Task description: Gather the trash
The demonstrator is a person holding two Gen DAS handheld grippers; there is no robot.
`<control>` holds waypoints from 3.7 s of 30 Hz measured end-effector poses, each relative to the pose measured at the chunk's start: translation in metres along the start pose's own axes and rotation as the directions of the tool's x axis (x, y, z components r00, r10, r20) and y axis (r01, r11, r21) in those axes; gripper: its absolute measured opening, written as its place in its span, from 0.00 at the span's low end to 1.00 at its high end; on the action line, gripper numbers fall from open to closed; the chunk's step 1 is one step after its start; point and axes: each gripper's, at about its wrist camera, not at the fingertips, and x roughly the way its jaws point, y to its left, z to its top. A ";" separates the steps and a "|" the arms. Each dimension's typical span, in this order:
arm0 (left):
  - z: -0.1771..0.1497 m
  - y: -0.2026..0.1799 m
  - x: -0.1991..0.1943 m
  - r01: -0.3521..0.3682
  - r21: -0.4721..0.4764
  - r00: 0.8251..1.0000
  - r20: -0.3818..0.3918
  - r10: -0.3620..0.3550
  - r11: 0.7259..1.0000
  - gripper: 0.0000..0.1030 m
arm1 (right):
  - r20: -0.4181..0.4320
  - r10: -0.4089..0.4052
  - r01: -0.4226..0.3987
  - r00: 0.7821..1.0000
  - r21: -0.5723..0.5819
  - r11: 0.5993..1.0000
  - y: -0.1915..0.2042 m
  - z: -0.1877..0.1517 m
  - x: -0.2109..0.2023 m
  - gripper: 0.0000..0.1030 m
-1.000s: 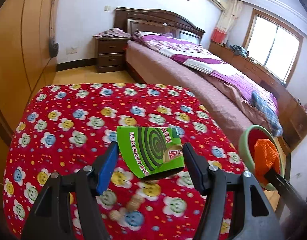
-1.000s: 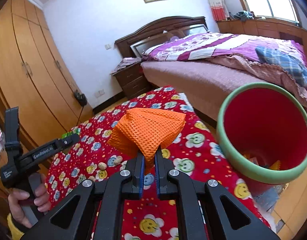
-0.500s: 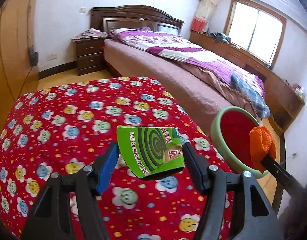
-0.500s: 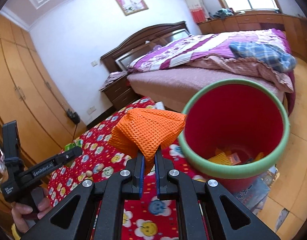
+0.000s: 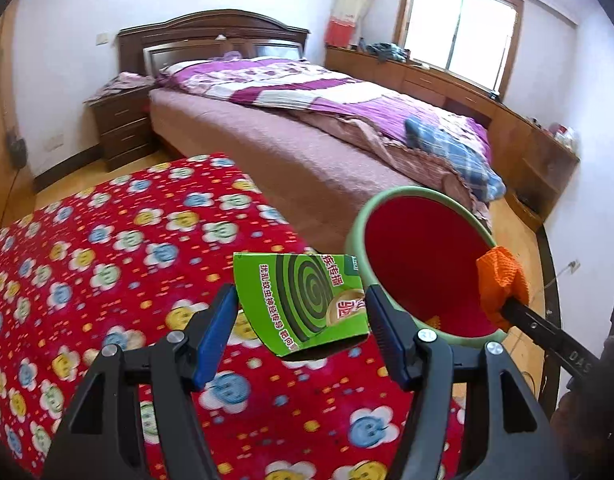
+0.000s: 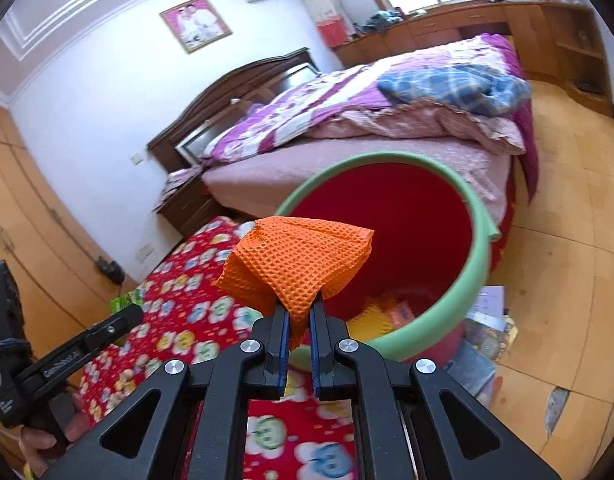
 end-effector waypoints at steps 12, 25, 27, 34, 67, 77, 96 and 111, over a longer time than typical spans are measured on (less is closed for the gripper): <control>0.002 -0.035 0.026 0.060 0.047 0.998 -0.019 -0.059 0.997 0.64 | -0.008 -0.083 0.083 0.997 0.032 0.996 -0.034 0.003 0.009 0.28; 0.001 -0.070 0.062 0.110 0.138 0.993 -0.051 -0.104 0.984 0.64 | 0.033 -0.084 0.083 0.996 0.044 0.996 -0.047 0.009 -0.004 0.29; 0.002 -0.075 0.068 0.128 0.149 0.992 -0.042 -0.123 0.980 0.64 | 0.035 -0.087 0.085 0.996 0.048 0.995 -0.050 0.010 -0.004 0.29; 0.005 -0.080 0.088 0.163 0.106 0.983 -0.096 -0.154 0.981 0.68 | 0.027 -0.101 0.099 0.994 0.067 0.993 -0.060 0.010 -0.005 0.29; -0.029 0.011 -0.020 -0.026 -0.061 0.998 -0.063 0.022 0.998 0.68 | -0.009 0.015 -0.016 1.000 -0.142 0.990 0.037 -0.023 -0.020 0.61; -0.051 0.055 -0.065 -0.148 -0.131 0.989 -0.024 0.147 0.980 0.68 | -0.007 0.076 -0.075 0.997 -0.244 0.967 0.085 -0.047 -0.023 0.73; -0.100 0.105 -0.126 -0.312 -0.236 0.943 0.038 0.330 0.920 0.68 | -0.017 0.137 -0.134 0.990 -0.372 0.919 0.142 -0.091 -0.035 0.74; -0.116 0.116 -0.152 -0.352 -0.275 0.919 0.077 0.385 0.895 0.68 | -0.027 0.144 -0.143 0.989 -0.405 0.903 0.157 -0.104 -0.042 0.74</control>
